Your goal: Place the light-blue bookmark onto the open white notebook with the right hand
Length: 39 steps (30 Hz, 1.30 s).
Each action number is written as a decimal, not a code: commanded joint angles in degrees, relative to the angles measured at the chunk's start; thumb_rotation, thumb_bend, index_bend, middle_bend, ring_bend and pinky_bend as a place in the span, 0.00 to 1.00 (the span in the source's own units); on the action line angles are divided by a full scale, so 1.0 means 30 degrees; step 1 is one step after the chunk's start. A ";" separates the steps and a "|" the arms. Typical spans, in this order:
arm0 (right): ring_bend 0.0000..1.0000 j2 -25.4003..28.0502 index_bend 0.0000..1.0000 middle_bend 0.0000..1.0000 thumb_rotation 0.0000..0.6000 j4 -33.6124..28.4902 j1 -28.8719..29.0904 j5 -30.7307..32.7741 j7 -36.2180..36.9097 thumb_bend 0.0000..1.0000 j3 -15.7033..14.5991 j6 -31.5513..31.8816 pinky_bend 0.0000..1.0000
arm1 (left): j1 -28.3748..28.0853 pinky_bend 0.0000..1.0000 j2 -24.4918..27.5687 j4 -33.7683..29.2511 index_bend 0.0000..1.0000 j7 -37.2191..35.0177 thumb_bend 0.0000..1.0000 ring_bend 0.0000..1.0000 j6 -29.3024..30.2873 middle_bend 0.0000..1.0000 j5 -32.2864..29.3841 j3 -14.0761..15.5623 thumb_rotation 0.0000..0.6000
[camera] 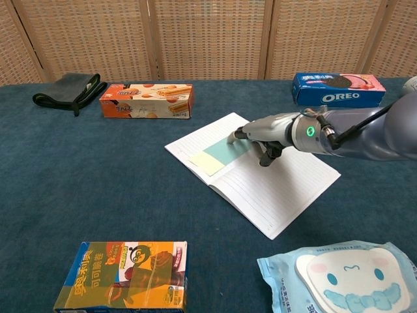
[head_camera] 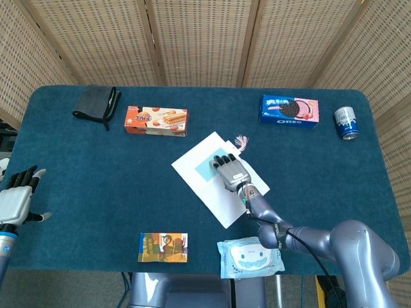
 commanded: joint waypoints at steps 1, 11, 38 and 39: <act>0.00 -0.0130 0.00 0.00 1.00 0.0027 0.0038 0.0099 -0.0117 1.00 -0.0038 0.0006 0.00 | -0.0001 0.00 0.0006 -0.0015 0.00 0.0005 0.00 0.00 0.0016 0.00 0.0013 -0.0002 1.00; 0.00 -0.0953 0.00 0.00 1.00 0.0130 0.0237 0.0764 -0.0836 1.00 0.0150 0.0710 0.00 | 0.0021 0.00 0.0106 0.0061 0.00 -0.0284 0.00 0.00 -0.0065 0.00 0.0041 -0.0009 1.00; 0.00 -0.0010 0.00 0.00 1.00 -0.0783 -0.0059 -0.0350 -0.0923 1.00 -0.0327 -0.0025 0.00 | 0.0008 0.00 0.0027 -0.0063 0.00 -0.0038 0.00 0.00 0.0033 0.00 0.0039 0.0022 1.00; 0.00 0.0039 0.00 0.00 1.00 -0.0818 -0.0034 -0.0449 -0.0959 1.00 -0.0382 -0.0082 0.00 | 0.0006 0.00 0.0037 -0.0071 0.00 -0.0040 0.00 0.00 0.0036 0.00 0.0030 0.0013 1.00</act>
